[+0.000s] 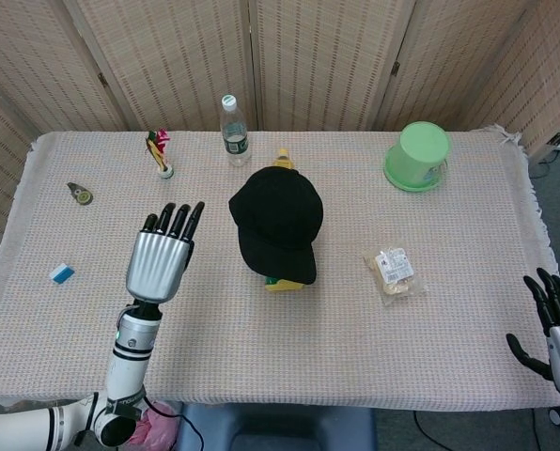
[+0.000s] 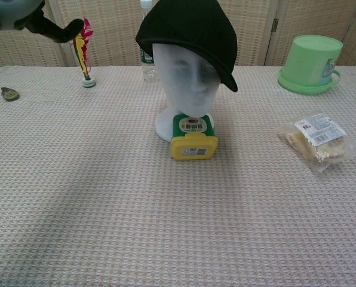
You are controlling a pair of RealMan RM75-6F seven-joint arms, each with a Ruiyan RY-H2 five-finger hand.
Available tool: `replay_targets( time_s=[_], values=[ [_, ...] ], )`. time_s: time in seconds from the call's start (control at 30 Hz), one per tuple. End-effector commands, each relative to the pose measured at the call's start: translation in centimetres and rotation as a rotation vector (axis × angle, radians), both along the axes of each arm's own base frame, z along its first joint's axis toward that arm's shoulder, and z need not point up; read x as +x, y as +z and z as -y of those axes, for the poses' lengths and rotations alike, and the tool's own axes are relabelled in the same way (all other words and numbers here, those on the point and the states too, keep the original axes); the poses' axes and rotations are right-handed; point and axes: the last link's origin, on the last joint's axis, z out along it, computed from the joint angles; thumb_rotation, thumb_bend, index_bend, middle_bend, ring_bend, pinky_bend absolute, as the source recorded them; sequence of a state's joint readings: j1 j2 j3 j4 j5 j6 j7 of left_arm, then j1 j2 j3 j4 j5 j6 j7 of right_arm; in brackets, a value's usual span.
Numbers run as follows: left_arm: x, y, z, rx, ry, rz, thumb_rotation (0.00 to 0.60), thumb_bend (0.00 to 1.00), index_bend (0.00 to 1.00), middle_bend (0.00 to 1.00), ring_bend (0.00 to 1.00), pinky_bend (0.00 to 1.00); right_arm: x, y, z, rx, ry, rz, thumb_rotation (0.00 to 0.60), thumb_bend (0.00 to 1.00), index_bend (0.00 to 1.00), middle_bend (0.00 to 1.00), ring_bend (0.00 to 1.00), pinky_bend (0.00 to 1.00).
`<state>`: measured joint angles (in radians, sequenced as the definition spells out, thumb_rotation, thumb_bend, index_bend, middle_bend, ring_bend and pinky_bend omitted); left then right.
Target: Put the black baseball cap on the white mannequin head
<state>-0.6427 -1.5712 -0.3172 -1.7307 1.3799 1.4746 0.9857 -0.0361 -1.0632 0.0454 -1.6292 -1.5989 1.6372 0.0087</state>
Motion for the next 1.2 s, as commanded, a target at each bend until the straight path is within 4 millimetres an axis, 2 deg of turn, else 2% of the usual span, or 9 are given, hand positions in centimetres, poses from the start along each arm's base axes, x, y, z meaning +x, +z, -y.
replay_targets(
  time_s=[0.03, 0.17, 0.27, 0.43, 0.5, 0.57, 0.73, 1.0, 1.2],
  values=[
    [-3.7, 1.9, -2.1, 0.002, 0.085, 0.073, 0.600, 0.41, 0.19, 0.31, 0.28, 0.50, 0.0, -0.2, 0.3, 0.002, -0.011, -0.004, 0.600, 0.23, 0.00, 0.00, 0.00, 0.00],
    [-6.5, 3.6, -2.9, 0.008, 0.155, 0.125, 0.600, 0.39, 0.17, 0.30, 0.27, 0.50, -0.2, -0.5, 0.7, 0.002, -0.026, -0.011, 0.600, 0.23, 0.00, 0.00, 0.00, 0.00],
    [-8.7, 4.9, -3.1, -0.012, 0.223, 0.173, 0.600, 0.35, 0.14, 0.25, 0.24, 0.47, -0.2, -0.6, 1.0, 0.003, -0.035, -0.017, 0.600, 0.23, 0.00, 0.00, 0.00, 0.00],
    [-11.9, 7.1, -1.9, -0.067, 0.312, 0.242, 0.600, 0.27, 0.05, 0.15, 0.18, 0.42, -0.2, -0.9, 1.2, 0.008, -0.042, -0.027, 0.600, 0.23, 0.00, 0.00, 0.00, 0.00],
    [-13.4, 7.9, -1.0, -0.091, 0.336, 0.273, 0.600, 0.26, 0.05, 0.14, 0.16, 0.41, -0.2, -1.0, 1.3, 0.008, -0.045, -0.031, 0.600, 0.23, 0.00, 0.00, 0.00, 0.00],
    [-15.0, 8.4, 0.0, -0.133, 0.366, 0.297, 0.563, 0.26, 0.03, 0.12, 0.13, 0.37, -0.3, -1.1, 1.4, 0.007, -0.049, -0.036, 0.600, 0.23, 0.00, 0.00, 0.00, 0.00],
    [-17.9, 8.7, 2.3, -0.174, 0.351, 0.377, 0.403, 0.26, 0.01, 0.07, 0.07, 0.30, -0.3, -1.6, 1.7, 0.020, -0.060, -0.048, 0.600, 0.23, 0.00, 0.00, 0.00, 0.00],
    [-22.4, 8.7, 7.3, -0.166, 0.361, 0.359, 0.385, 0.26, 0.00, 0.05, 0.06, 0.30, -0.4, -2.2, 2.1, 0.038, -0.073, -0.062, 0.600, 0.23, 0.00, 0.00, 0.00, 0.00],
    [-24.0, 8.2, 10.2, -0.161, 0.373, 0.309, 0.376, 0.26, 0.00, 0.05, 0.06, 0.30, -0.4, -2.6, 2.3, 0.051, -0.084, -0.076, 0.600, 0.23, 0.00, 0.00, 0.00, 0.00]
  ],
)
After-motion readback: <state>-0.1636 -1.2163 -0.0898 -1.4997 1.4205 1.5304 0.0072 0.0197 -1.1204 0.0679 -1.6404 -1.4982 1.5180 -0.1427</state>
